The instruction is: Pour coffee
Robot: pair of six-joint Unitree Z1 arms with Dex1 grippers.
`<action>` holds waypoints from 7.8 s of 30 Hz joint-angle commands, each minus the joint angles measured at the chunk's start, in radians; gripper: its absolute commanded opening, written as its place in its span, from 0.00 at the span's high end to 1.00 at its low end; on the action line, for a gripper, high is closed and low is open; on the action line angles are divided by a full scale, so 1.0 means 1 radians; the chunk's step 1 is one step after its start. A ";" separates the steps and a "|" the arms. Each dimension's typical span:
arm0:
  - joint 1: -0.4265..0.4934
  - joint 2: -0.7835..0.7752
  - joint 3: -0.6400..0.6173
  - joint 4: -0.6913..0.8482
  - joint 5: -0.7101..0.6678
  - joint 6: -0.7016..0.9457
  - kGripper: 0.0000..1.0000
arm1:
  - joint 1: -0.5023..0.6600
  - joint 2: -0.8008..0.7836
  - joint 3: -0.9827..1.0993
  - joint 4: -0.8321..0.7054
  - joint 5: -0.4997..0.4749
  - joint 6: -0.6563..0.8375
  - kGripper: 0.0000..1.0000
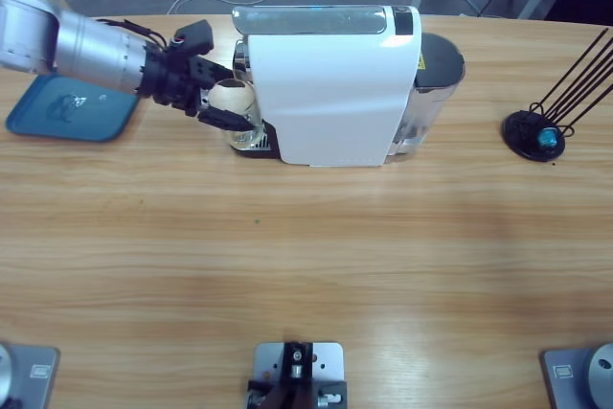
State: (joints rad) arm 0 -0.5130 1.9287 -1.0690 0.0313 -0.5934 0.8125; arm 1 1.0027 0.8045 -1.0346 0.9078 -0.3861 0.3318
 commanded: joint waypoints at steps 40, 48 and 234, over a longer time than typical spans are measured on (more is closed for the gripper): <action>-0.050 -0.957 0.355 0.394 0.600 -0.879 0.02 | -0.388 1.012 -1.025 0.292 0.367 -0.183 0.07; -0.057 -0.882 0.363 0.385 0.597 -0.880 0.01 | -0.378 1.154 -1.160 0.349 0.290 -0.173 1.00; -0.148 -0.874 0.452 0.224 0.428 -0.773 0.01 | -0.187 0.359 0.188 -0.610 0.285 -0.243 0.00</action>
State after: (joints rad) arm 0 -0.6545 1.0477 -0.6552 0.2422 -0.1285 0.0276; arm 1 0.8083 1.1685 -0.8885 0.3173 -0.1141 0.1010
